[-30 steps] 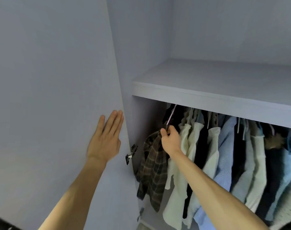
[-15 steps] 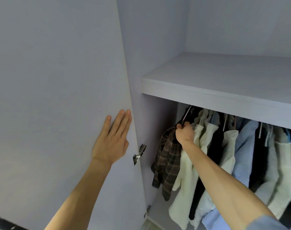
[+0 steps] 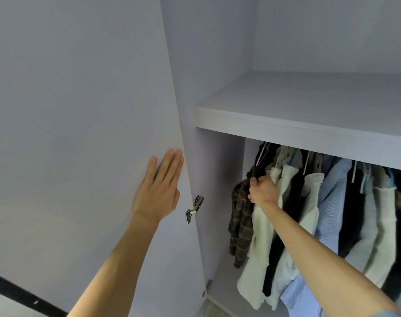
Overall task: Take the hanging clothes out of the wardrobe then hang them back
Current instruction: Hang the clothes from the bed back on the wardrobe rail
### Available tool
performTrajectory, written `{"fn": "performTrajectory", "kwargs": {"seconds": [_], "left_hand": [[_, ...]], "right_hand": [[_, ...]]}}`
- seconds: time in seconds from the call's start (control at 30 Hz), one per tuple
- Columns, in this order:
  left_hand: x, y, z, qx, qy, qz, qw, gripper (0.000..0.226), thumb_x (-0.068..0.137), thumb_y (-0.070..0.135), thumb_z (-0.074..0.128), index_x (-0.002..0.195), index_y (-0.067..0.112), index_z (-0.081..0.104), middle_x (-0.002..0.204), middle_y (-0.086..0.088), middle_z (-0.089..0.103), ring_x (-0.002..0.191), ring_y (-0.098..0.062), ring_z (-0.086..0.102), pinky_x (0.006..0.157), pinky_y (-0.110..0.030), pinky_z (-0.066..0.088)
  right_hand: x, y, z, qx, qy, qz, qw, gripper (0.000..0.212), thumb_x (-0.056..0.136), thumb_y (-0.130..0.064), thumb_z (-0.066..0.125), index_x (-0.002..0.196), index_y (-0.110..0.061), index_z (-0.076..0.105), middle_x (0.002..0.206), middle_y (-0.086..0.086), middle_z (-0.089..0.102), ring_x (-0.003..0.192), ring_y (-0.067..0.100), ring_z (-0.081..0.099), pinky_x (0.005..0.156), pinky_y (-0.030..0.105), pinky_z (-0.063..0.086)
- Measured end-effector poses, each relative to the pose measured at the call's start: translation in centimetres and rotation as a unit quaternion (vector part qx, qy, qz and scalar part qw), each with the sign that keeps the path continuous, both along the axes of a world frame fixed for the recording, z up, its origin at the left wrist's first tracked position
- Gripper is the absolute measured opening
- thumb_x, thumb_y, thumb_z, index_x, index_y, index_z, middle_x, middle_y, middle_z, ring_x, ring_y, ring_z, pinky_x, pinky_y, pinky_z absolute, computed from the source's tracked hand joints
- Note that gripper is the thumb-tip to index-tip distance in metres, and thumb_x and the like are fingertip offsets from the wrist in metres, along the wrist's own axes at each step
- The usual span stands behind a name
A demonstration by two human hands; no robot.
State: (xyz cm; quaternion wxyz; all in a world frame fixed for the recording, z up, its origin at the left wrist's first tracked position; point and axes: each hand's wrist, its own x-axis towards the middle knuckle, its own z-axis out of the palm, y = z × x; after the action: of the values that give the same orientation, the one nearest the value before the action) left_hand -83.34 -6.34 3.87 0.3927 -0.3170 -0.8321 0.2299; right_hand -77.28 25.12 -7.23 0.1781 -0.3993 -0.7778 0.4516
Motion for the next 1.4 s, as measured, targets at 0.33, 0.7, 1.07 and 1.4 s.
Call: {"fn": "performTrajectory", "kwargs": {"seconds": [0.33, 0.7, 1.07, 1.4], "left_hand": [[9.6, -2.2, -7.5, 0.242, -0.296, -0.015, 0.924, 0.065, 0.081, 0.032, 0.063, 0.143, 0.018, 0.052, 0.155, -0.011, 0.04, 0.146, -0.029, 0.032, 0.118, -0.056, 0.023], [28.2, -22.4, -18.4, 0.28, -0.471, 0.21, 0.81, 0.056, 0.083, 0.046, 0.051, 0.135, 0.029, 0.058, 0.136, 0.002, 0.06, 0.128, -0.022, 0.054, 0.105, -0.044, 0.043], [51.2, -44.1, -20.2, 0.396, -0.379, 0.533, 0.644, 0.051, 0.073, 0.043, 0.042, 0.109, 0.026, 0.074, 0.115, -0.001, 0.071, 0.105, -0.024, 0.066, 0.09, -0.048, 0.051], [75.6, -45.0, -18.3, 0.525, -0.209, 0.722, 0.399, 0.054, 0.096, 0.044, 0.042, 0.149, 0.033, 0.04, 0.156, 0.004, 0.037, 0.145, -0.017, 0.029, 0.118, -0.042, 0.024]], "right_hand": [[14.2, -10.3, 5.3, 0.035, -0.007, 0.174, 0.984, 0.025, 0.099, -0.037, 0.054, 0.123, -0.028, 0.055, 0.117, -0.016, 0.062, 0.103, 0.007, 0.064, 0.084, 0.02, 0.048], [26.3, -28.2, -2.1, 0.246, -0.044, 0.448, 0.859, 0.046, 0.096, -0.05, 0.038, 0.123, -0.031, 0.069, 0.134, -0.013, 0.059, 0.135, 0.01, 0.042, 0.112, 0.017, 0.025], [29.3, -50.0, -3.3, 0.293, 0.024, 0.721, 0.628, 0.042, 0.096, -0.05, 0.041, 0.126, -0.035, 0.066, 0.139, -0.011, 0.058, 0.142, 0.014, 0.037, 0.114, 0.041, 0.039], [38.1, -65.6, -1.5, 0.3, 0.169, 0.871, 0.351, 0.034, 0.095, -0.041, 0.06, 0.128, -0.034, 0.065, 0.138, -0.01, 0.059, 0.141, 0.02, 0.041, 0.113, 0.039, 0.037]]}}
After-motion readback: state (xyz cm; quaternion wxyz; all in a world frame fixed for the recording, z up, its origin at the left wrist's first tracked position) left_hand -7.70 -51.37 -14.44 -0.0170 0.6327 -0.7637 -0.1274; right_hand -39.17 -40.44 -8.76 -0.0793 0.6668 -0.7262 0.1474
